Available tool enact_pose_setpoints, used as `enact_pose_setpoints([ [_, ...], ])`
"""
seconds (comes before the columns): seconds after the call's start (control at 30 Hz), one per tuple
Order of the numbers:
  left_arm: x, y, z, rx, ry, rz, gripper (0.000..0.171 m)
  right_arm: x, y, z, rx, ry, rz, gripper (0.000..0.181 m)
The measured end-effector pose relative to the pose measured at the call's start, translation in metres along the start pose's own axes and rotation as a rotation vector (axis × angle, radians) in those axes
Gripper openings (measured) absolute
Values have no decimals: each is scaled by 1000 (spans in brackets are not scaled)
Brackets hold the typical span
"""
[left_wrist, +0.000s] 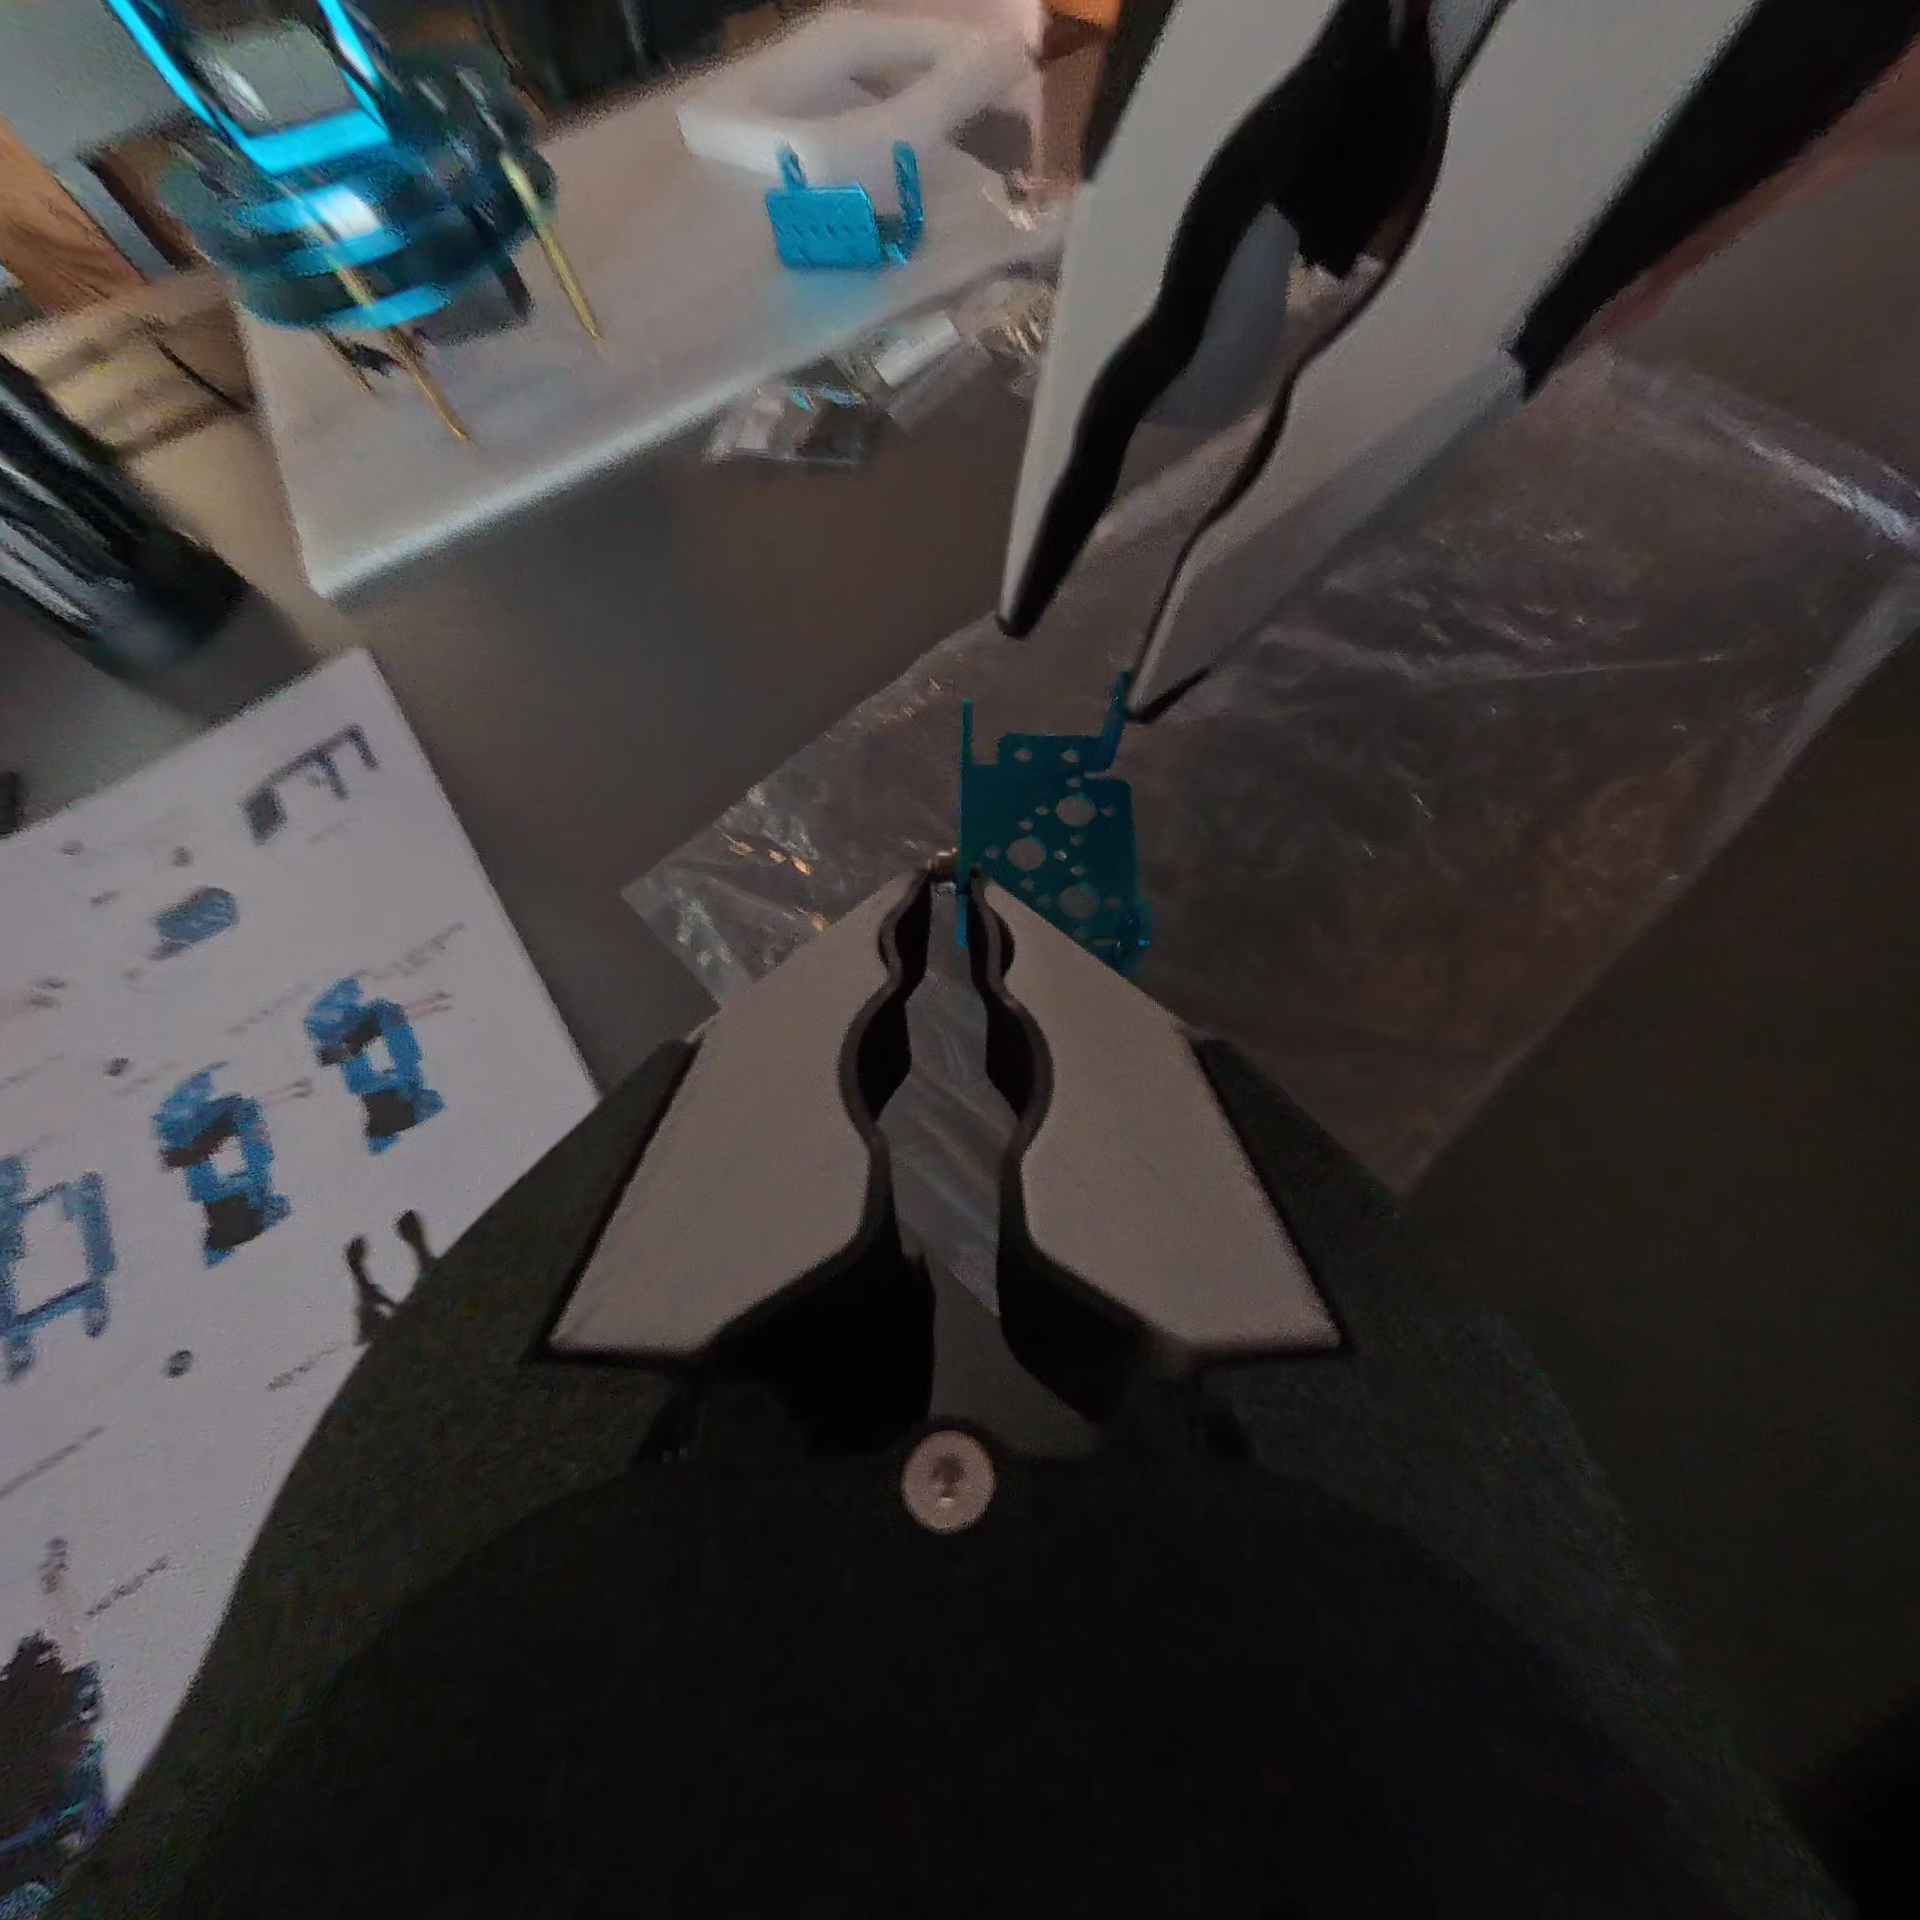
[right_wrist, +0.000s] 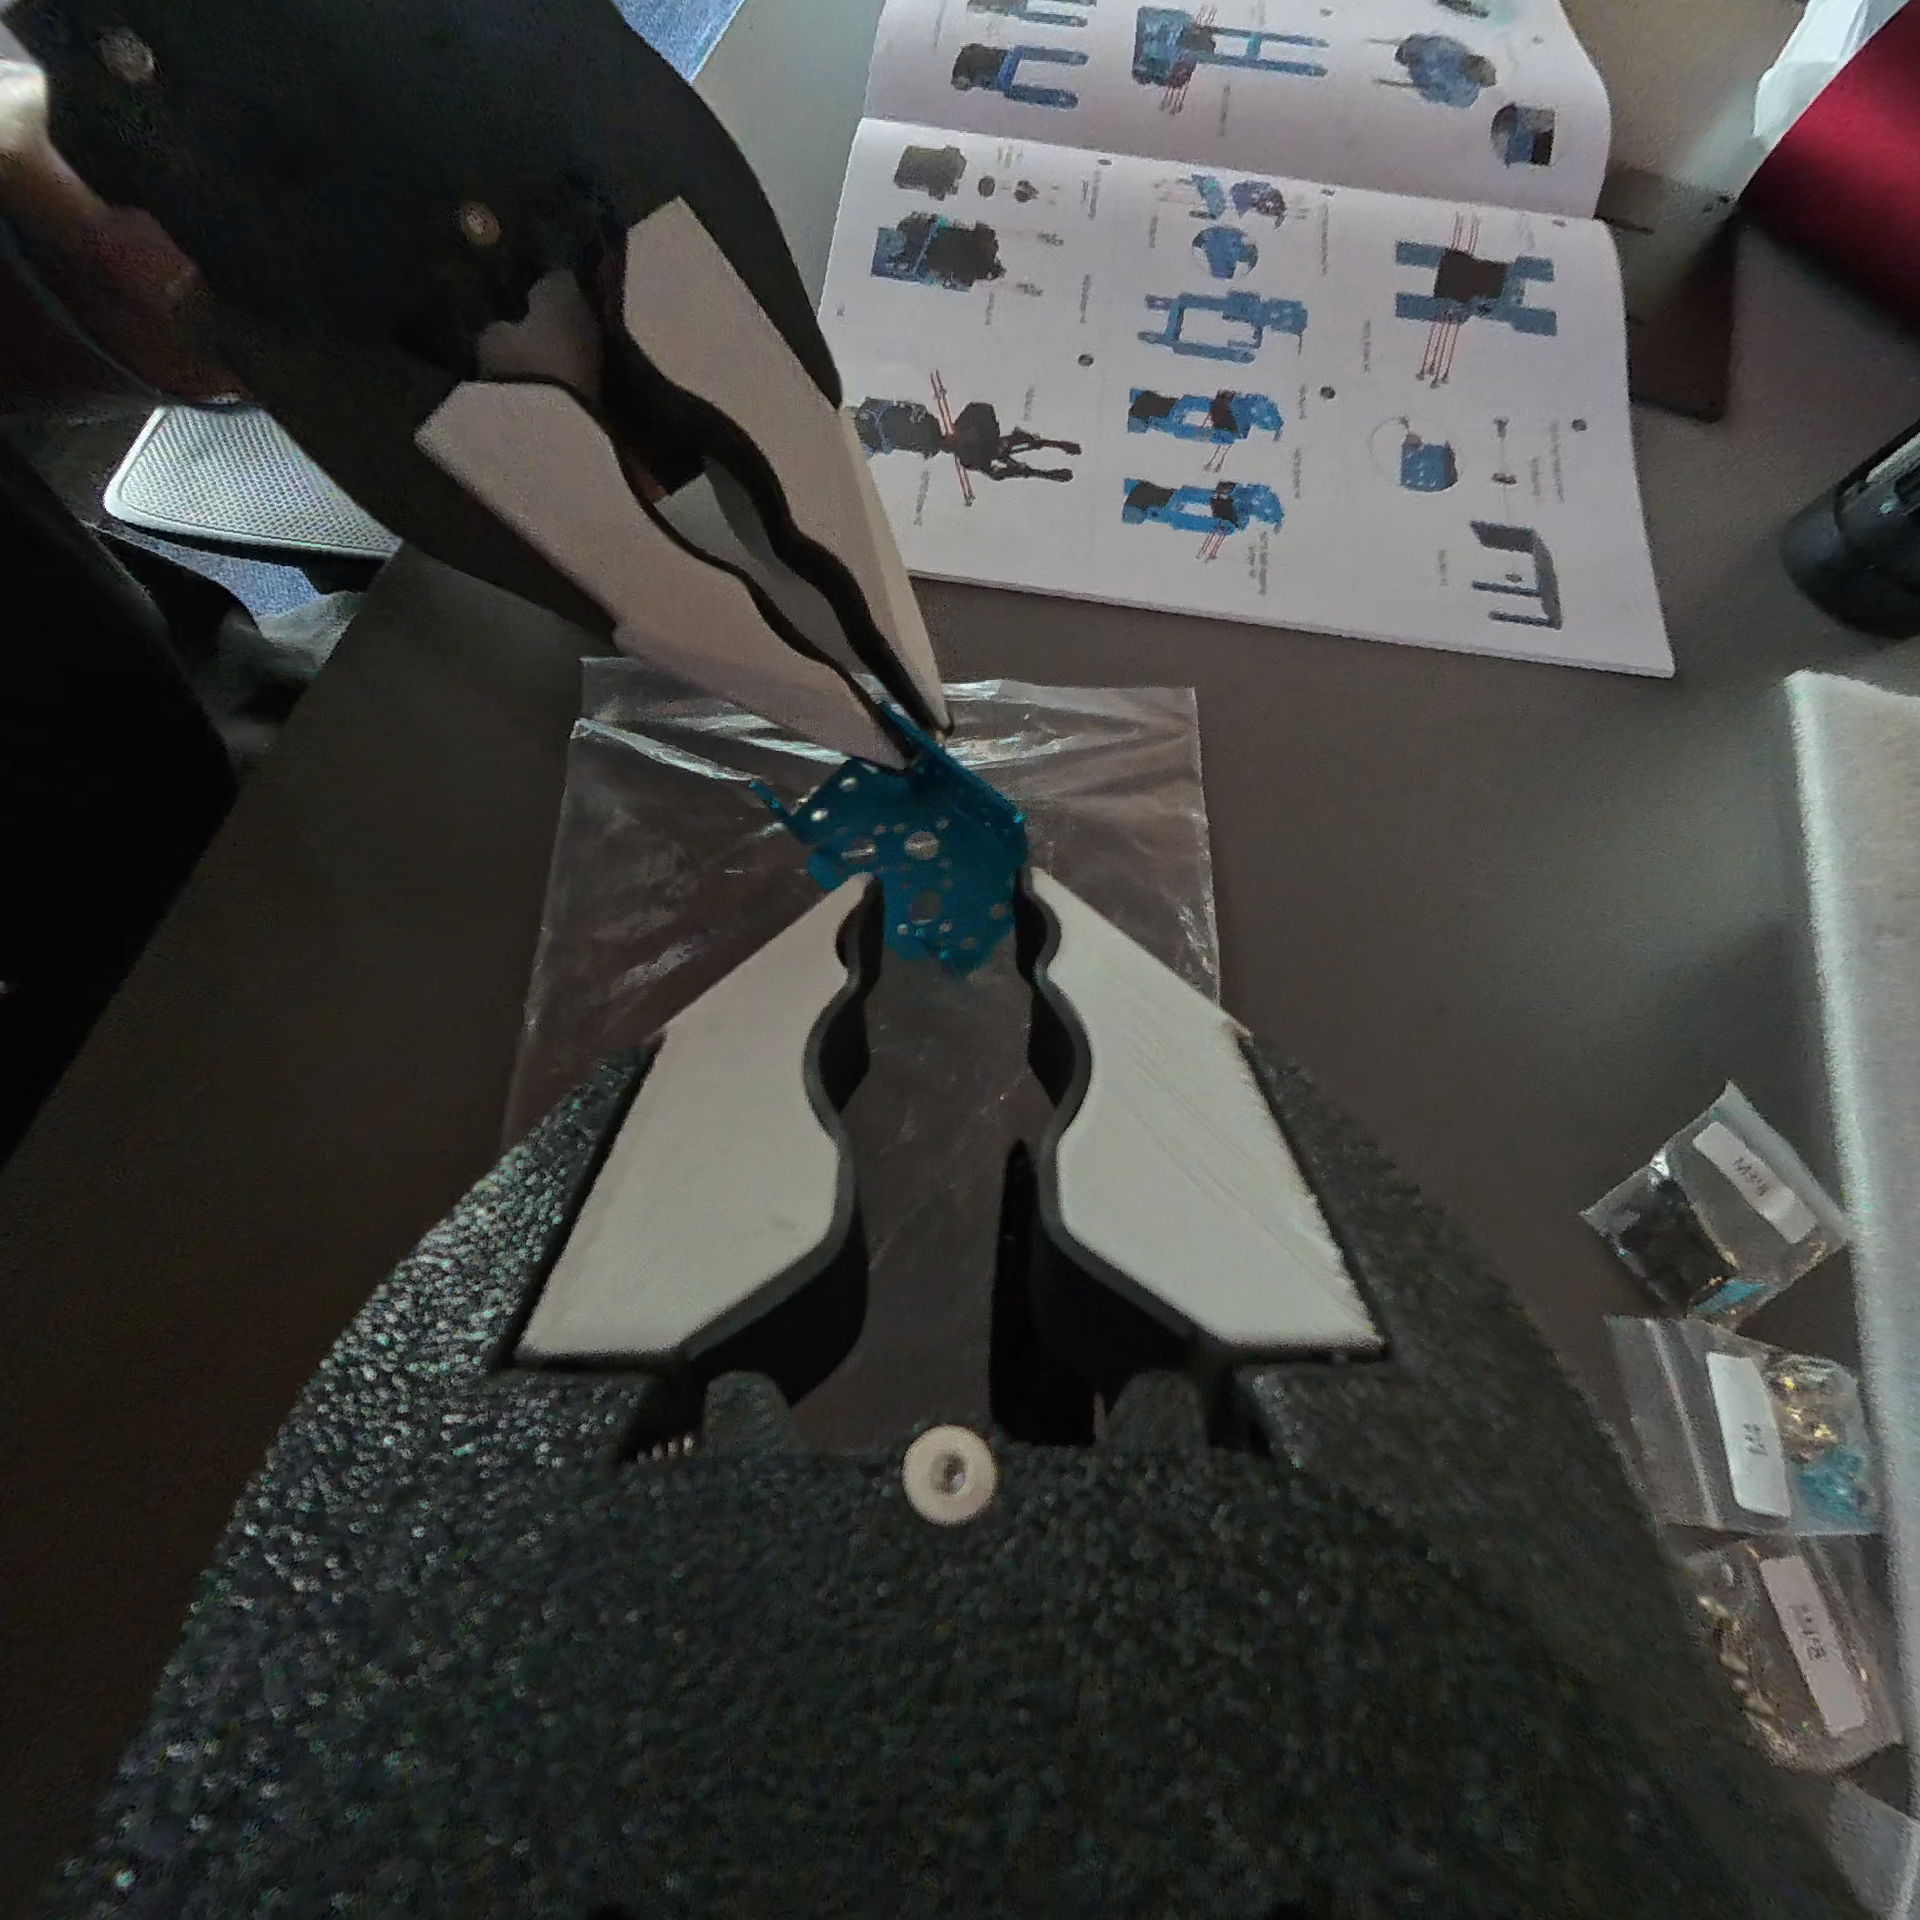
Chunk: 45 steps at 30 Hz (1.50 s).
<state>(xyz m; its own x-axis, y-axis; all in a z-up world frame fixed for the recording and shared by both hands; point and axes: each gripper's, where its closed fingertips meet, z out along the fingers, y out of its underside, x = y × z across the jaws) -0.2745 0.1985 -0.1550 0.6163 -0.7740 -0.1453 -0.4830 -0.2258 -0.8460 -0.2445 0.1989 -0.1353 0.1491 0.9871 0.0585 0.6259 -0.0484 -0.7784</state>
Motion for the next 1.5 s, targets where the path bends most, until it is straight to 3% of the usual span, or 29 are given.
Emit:
enact_pose_setpoints([
  [0.2,21,19,10,-151,57,-88,6,-4,23,23,-90,-59,18,18],
  [0.33,27,20,9,-159,36,-74,7,-5,26,26,-119,-45,-16,5],
  [0.73,41,25,1,-171,51,19,16,-10,22,28,-113,-49,-61,6],
  [0.9,45,26,-2,-177,83,22,22,-2,13,1,-64,-32,-23,9],
  [1.07,50,21,-5,-167,138,26,24,-15,57,-15,-273,-128,58,16],
  [1.2,48,21,-9,-184,189,50,26,-17,59,-8,-257,-114,56,16],
  [1.3,45,15,-18,-142,285,139,33,-18,54,-6,-227,-112,91,16],
  [1.4,32,6,-19,-42,408,332,58,-23,51,-11,-187,-104,144,16],
  [1.5,37,-6,-17,16,615,391,61,-30,39,-22,-77,-68,228,15],
])
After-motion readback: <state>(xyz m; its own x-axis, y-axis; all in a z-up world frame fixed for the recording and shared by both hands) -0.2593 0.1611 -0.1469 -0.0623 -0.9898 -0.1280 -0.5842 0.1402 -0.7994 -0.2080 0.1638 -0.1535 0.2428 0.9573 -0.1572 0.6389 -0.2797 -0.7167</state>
